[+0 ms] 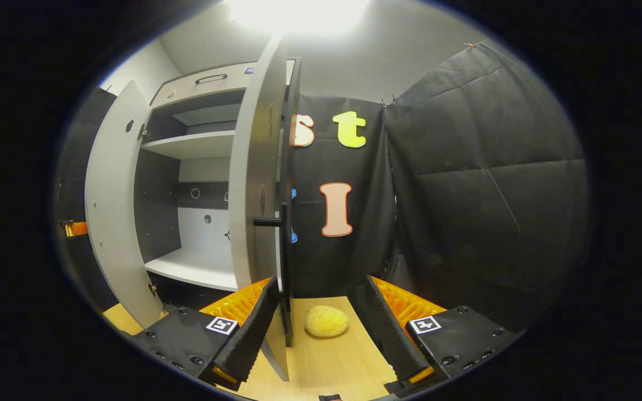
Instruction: Open the right door of the double-door shoe cabinet with the right hand, and open the left door with the left hand.
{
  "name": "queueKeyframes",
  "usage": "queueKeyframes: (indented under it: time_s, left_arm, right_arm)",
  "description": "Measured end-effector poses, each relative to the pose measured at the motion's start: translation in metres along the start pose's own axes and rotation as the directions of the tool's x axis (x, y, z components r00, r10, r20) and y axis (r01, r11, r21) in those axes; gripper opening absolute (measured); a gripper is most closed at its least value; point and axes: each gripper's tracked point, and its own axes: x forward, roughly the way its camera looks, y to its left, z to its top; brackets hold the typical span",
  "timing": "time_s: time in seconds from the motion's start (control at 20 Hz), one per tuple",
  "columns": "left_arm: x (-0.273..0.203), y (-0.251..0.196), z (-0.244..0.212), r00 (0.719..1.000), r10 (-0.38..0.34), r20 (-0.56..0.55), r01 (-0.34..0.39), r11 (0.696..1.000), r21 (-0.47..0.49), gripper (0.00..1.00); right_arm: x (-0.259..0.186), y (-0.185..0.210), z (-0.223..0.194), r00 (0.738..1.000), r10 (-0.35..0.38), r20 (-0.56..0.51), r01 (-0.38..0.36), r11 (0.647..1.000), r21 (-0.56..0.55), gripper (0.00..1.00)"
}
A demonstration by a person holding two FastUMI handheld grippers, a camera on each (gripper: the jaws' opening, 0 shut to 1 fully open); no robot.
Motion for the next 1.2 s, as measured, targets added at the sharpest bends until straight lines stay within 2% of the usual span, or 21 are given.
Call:
queueKeyframes:
  time_s: [0.1, 0.15, 0.2, 0.25, 0.3, 0.35, 0.45, 0.55, 0.7, 0.8, 0.85, 1.05, 1.2]
  left_arm:
    - [0.003, 0.028, -0.012, 0.998, 0.044, -0.037, -0.043, 0.999, 0.026, 0.09]
    - [0.004, 0.045, -0.013, 0.995, 0.094, -0.044, -0.092, 0.995, 0.046, 0.09]
    - [0.006, 0.065, -0.013, 0.992, 0.115, -0.047, -0.112, 0.991, 0.076, 0.07]
    - [0.009, 0.067, -0.011, 0.996, 0.075, -0.048, -0.073, 0.997, 0.038, 0.02]
    - [0.009, 0.06, -0.014, 0.998, 0.053, -0.045, -0.053, 0.998, -0.014, 0.02]
    - [0.009, 0.059, -0.015, 0.998, 0.04, -0.038, -0.041, 0.999, -0.02, 0.02]
    - [0.009, 0.066, -0.015, 0.999, 0.042, -0.007, -0.041, 0.998, 0.037, 0.0]
    - [0.001, 0.063, -0.016, 0.998, 0.055, 0.015, -0.056, 0.995, 0.088, 0.02]
    - [-0.013, 0.058, -0.019, 0.998, 0.055, 0.034, -0.058, 0.995, 0.079, 0.02]
    - [-0.031, 0.055, -0.022, 0.997, 0.07, 0.016, -0.071, 0.996, 0.051, 0.02]
    - [-0.045, 0.055, -0.022, 0.996, 0.086, 0.014, -0.087, 0.995, 0.047, 0.02]
    - [-0.087, 0.036, -0.011, 0.987, 0.154, 0.046, -0.156, 0.987, 0.041, 0.02]
    - [-0.113, 0.018, -0.006, 0.982, 0.182, 0.055, -0.186, 0.98, 0.075, 0.0]
  right_arm:
    - [-0.002, 0.008, 0.004, 1.0, 0.008, 0.006, -0.008, 1.0, -0.005, 0.93]
    - [-0.002, 0.012, 0.006, 1.0, 0.009, 0.004, -0.009, 1.0, -0.008, 0.93]
    - [-0.003, 0.016, 0.007, 1.0, 0.01, 0.0, -0.01, 1.0, -0.01, 0.96]
    - [-0.004, 0.021, 0.006, 1.0, 0.012, -0.002, -0.012, 1.0, -0.011, 0.96]
    - [-0.005, 0.026, 0.008, 1.0, 0.013, -0.004, -0.013, 1.0, -0.011, 0.96]
    - [-0.008, 0.03, 0.009, 1.0, 0.012, -0.005, -0.012, 1.0, -0.014, 0.93]
    - [-0.017, 0.04, 0.011, 1.0, -0.003, -0.001, 0.003, 1.0, -0.013, 0.93]
    - [-0.028, 0.054, 0.01, 1.0, -0.01, 0.003, 0.01, 1.0, -0.004, 0.93]
    - [-0.043, 0.067, 0.007, 1.0, -0.027, 0.01, 0.027, 1.0, -0.01, 0.96]
    - [-0.05, 0.08, 0.007, 1.0, 0.019, 0.015, -0.019, 1.0, -0.01, 0.93]
    - [-0.052, 0.084, 0.008, 0.999, 0.044, 0.023, -0.043, 0.999, -0.024, 0.96]
    - [-0.063, 0.077, 0.013, 0.993, 0.113, 0.044, -0.11, 0.992, -0.064, 0.98]
    - [-0.074, 0.065, 0.016, 0.989, 0.125, 0.078, -0.121, 0.991, -0.049, 0.98]
